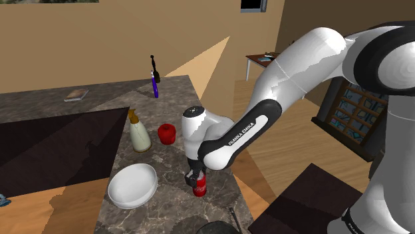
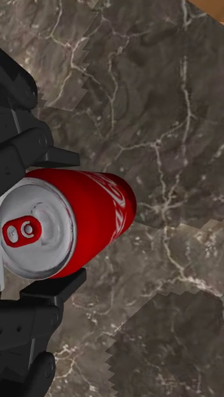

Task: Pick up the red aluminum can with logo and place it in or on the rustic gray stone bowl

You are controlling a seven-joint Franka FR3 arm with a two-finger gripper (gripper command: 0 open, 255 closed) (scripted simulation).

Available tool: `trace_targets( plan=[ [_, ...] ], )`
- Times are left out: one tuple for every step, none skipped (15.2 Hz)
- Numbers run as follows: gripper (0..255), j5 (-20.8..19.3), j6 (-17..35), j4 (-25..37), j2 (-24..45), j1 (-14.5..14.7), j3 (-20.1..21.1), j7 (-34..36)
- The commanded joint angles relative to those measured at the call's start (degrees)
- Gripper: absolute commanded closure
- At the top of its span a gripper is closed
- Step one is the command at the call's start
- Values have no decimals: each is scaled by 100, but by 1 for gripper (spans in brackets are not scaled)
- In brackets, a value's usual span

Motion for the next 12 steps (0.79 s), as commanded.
trace_targets(
  plan=[
    [255, 66, -103, -10, -117, -30, 37, -48],
    [255, 100, -165, -5, -177, -44, 55, -72],
    [255, 135, -227, 3, -236, -57, 73, -95],
    [255, 169, -290, 11, -294, -69, 90, -119],
    [255, 203, -354, 21, -352, -81, 106, -142],
    [255, 236, -417, 32, -409, -92, 121, -164],
    [255, 269, -482, 44, -465, -103, 135, -187],
    [255, 301, -547, 58, -520, -113, 149, -209],
    [255, 333, -612, 72, -574, -123, 162, -230],
    [255, 364, -677, 89, -628, -132, 174, -252],
    [255, 395, -743, 106, -681, -141, 185, -273],
    [255, 425, -810, 125, -733, -149, 196, -293]
  ],
)
